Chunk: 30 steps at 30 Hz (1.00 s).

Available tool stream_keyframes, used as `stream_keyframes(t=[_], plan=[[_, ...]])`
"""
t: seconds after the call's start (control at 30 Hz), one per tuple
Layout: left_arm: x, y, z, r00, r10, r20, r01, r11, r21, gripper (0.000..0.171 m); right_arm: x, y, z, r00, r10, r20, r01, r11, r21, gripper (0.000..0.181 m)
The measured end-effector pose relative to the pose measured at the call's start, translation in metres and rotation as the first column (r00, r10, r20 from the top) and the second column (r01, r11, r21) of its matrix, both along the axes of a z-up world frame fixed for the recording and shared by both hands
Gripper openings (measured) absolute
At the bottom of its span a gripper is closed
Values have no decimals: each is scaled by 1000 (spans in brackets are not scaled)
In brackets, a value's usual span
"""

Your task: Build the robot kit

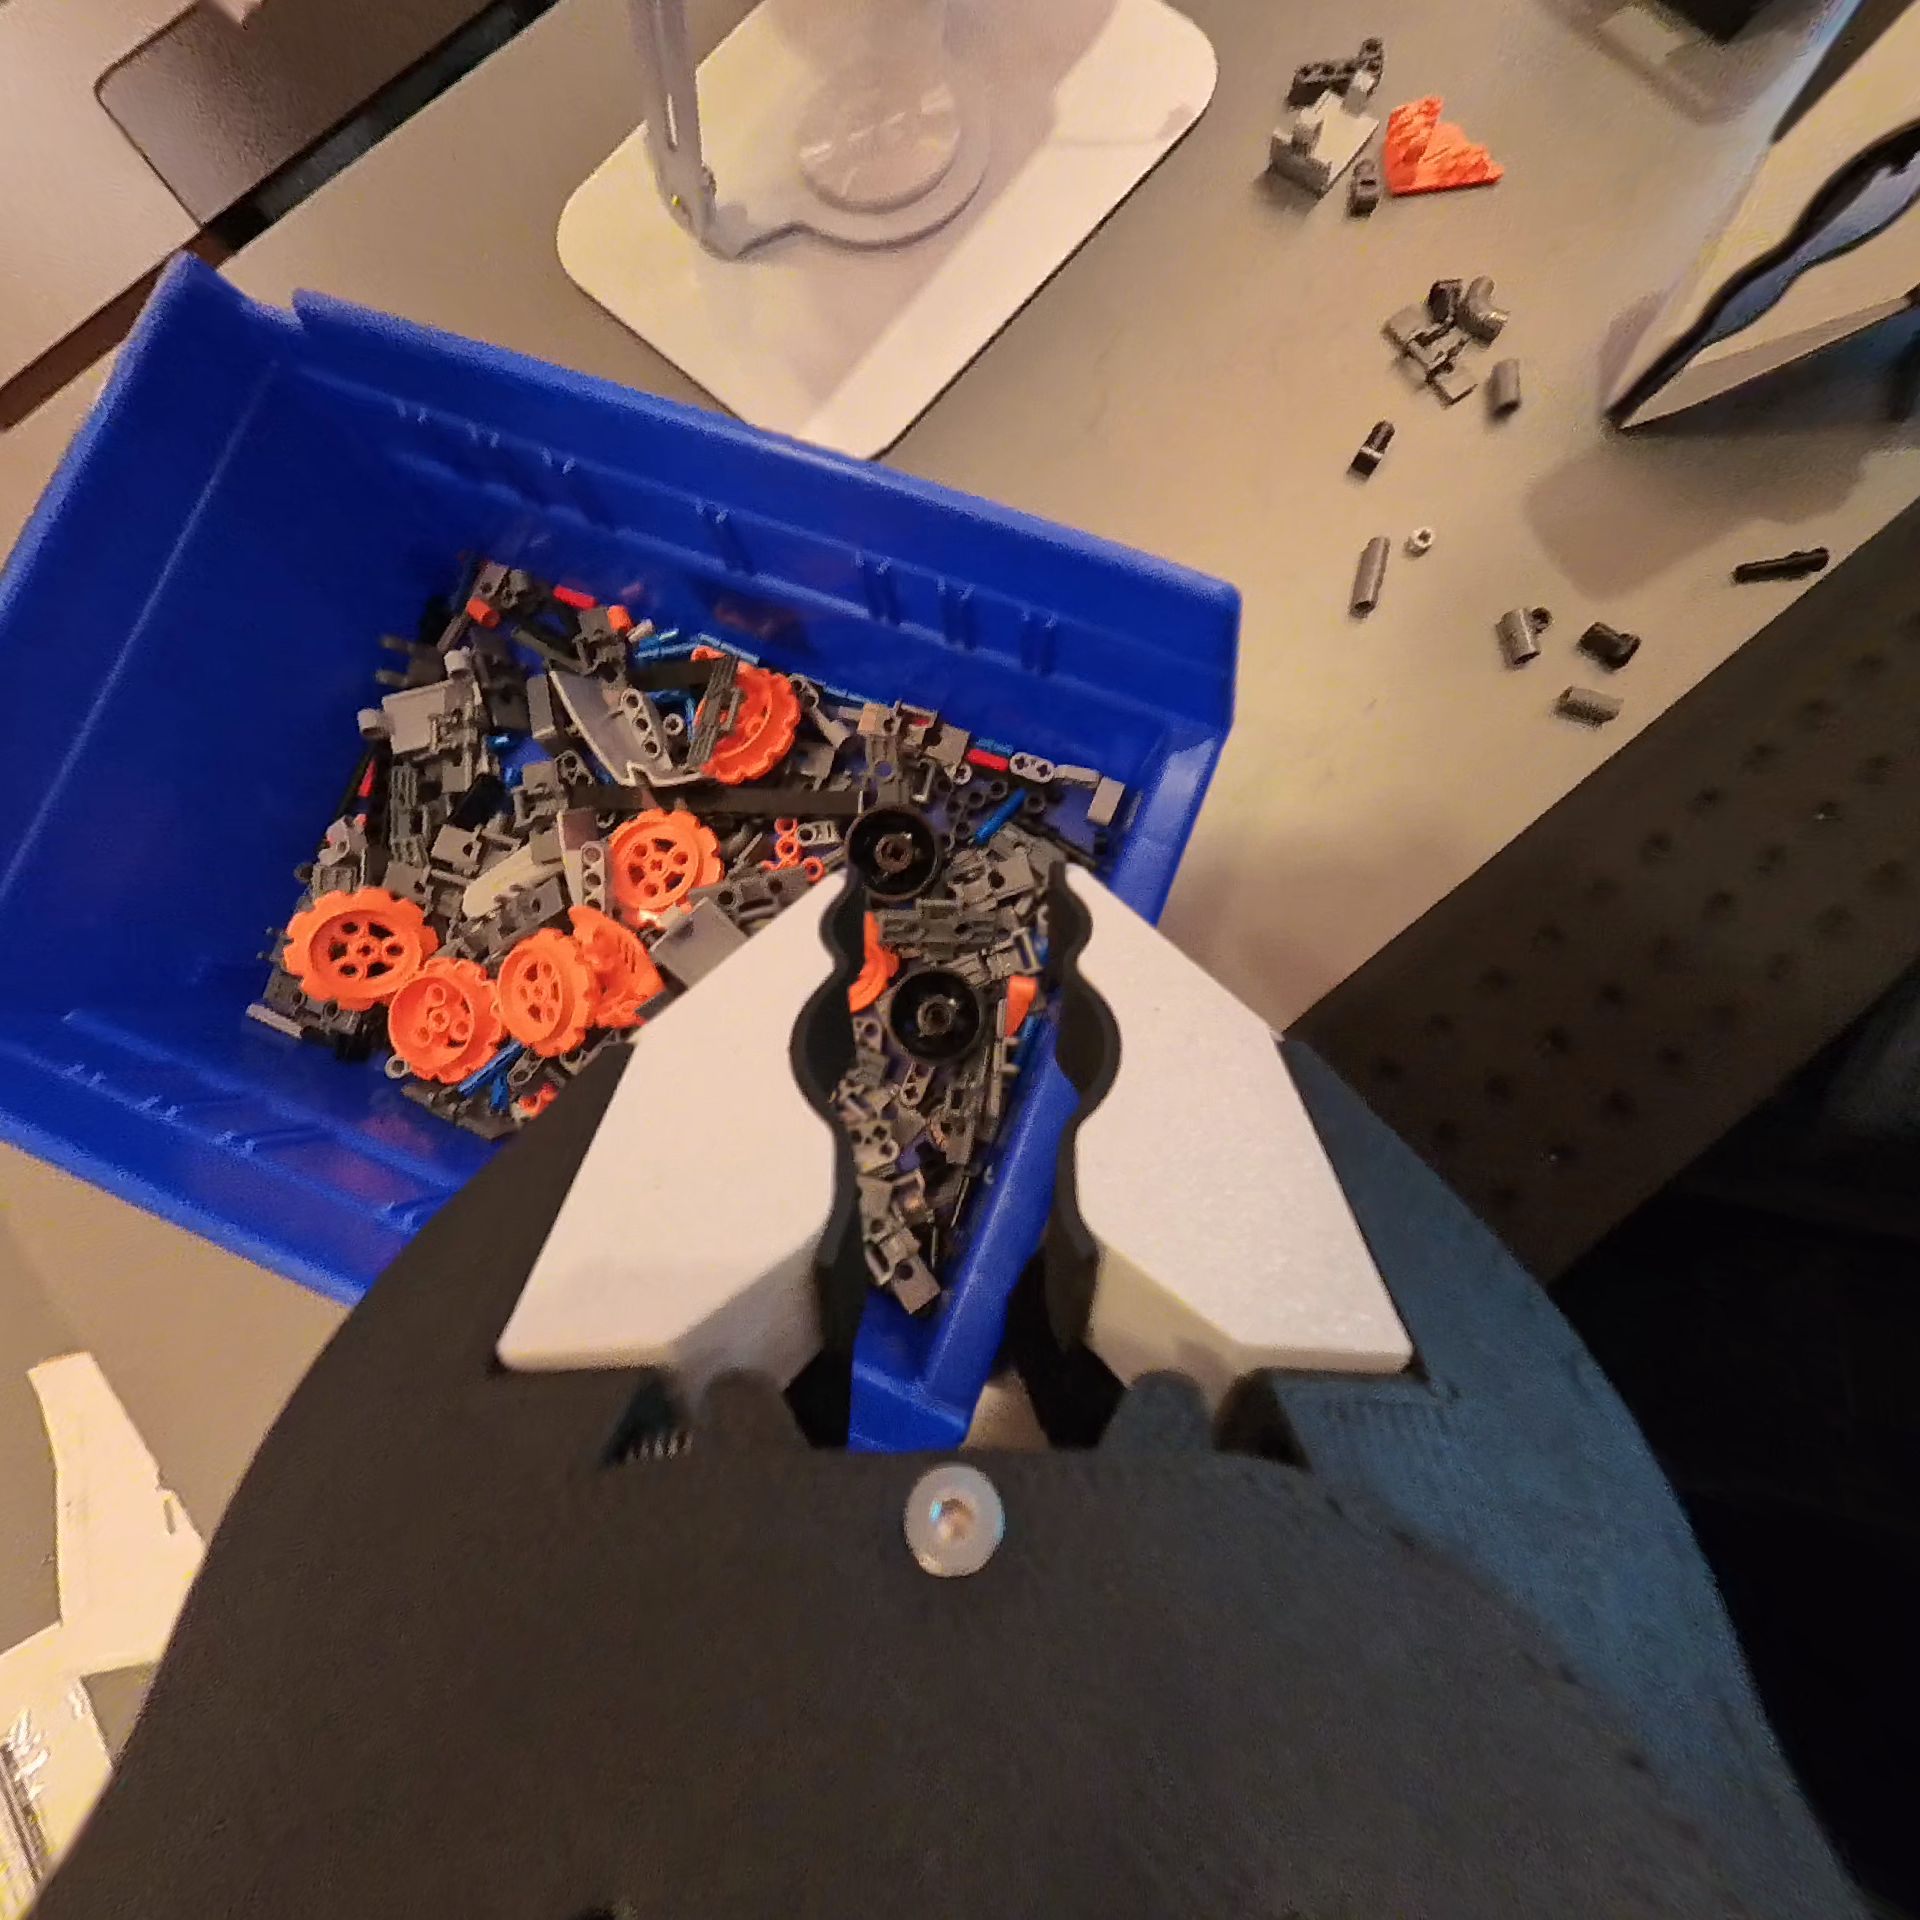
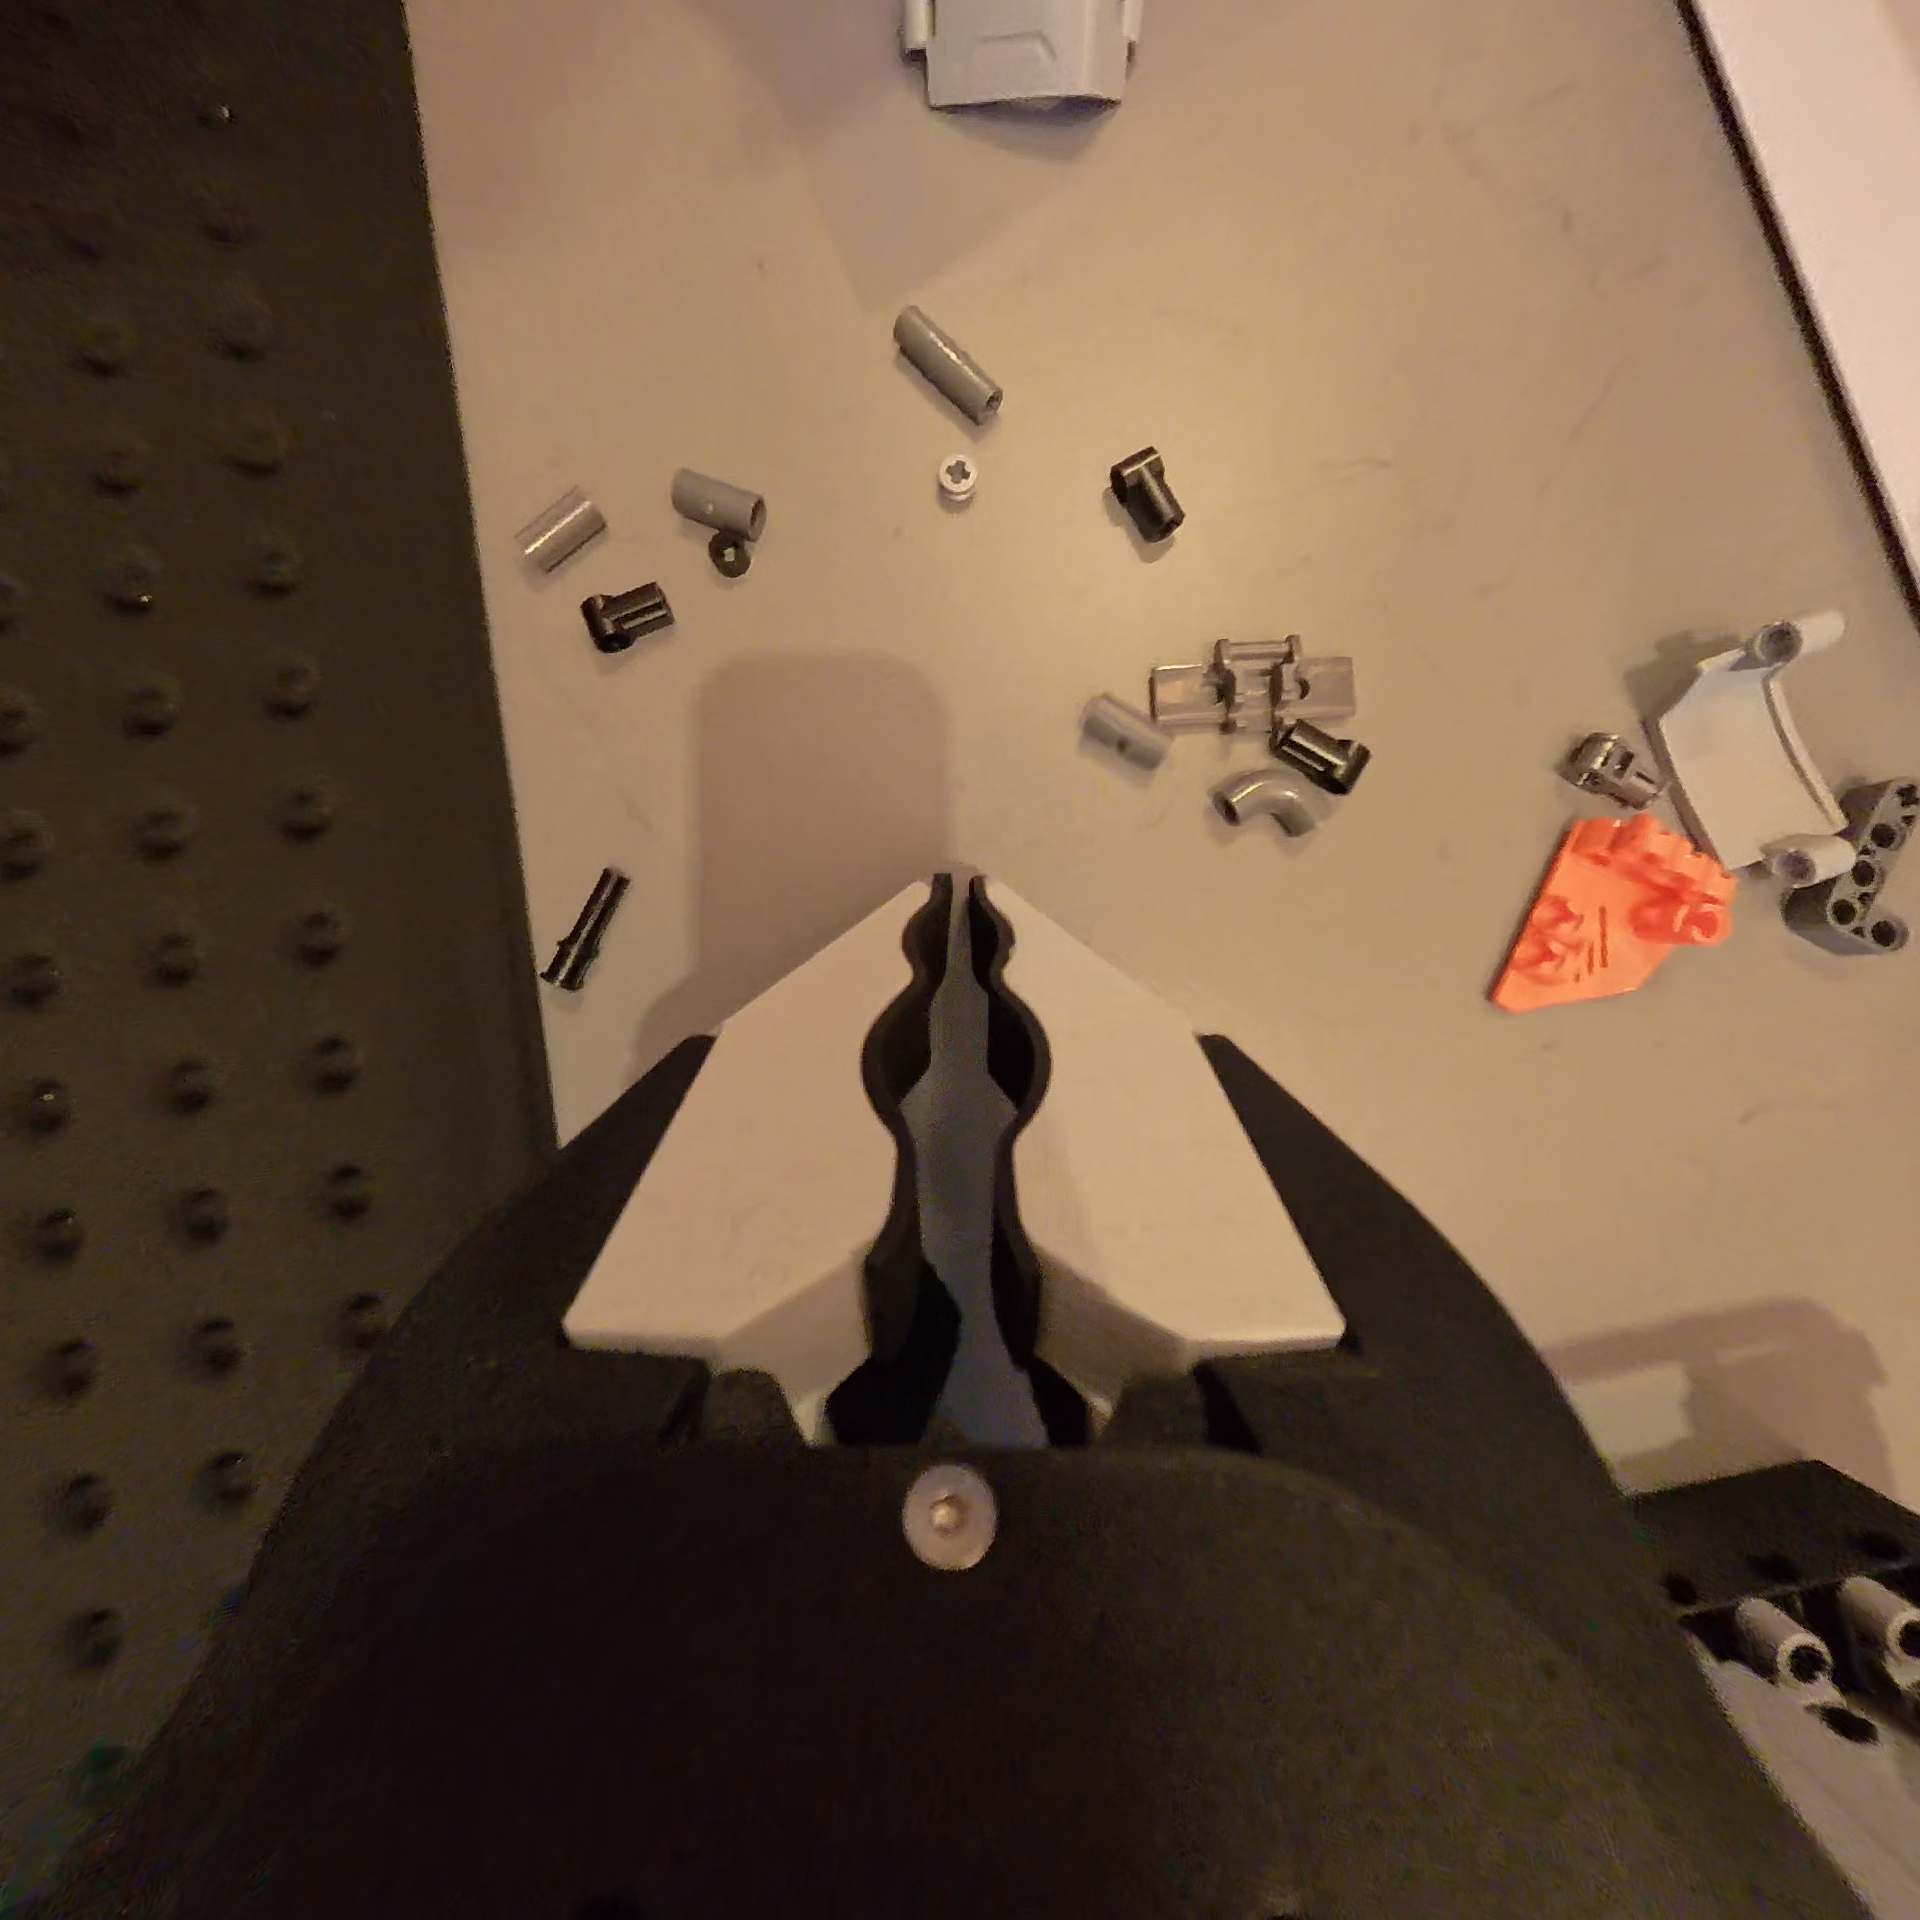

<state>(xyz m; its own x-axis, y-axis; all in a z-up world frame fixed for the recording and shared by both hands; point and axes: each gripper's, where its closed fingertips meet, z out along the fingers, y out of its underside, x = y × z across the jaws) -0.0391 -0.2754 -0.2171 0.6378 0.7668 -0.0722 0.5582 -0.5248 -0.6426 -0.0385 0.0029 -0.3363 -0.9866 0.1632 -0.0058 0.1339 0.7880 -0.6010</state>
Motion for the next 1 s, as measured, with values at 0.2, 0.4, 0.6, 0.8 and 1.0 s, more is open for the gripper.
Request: stream_keyframes(t=[0.2, 0.4, 0.6, 0.8, 1.0], plan=[[-4, -10, -5, 1000, 1, 13, -2, 1000, 15, 33, -34, -3, 14, 991, -122, -46, 121, 992, -33, 18], [-12, 2, -7, 999, -41, 10, 41, 999, 30, 32, -64, -3, 5, 976, -217, -29, 217, 976, -10, 24], [-18, 32, 2, 993, -118, -19, 119, 990, 79, 32, -53, -4, 1, 983, -185, -19, 185, 983, 7, 0], [-19, 73, 4, 975, -221, -32, 223, 967, 121, 31, -62, -9, 13, 970, -243, -1, 243, 969, -37, 21], [-18, 77, -2, 972, -232, -22, 233, 966, 108, 31, -64, -9, 1, 976, -213, -41, 214, 977, 14, 5]])
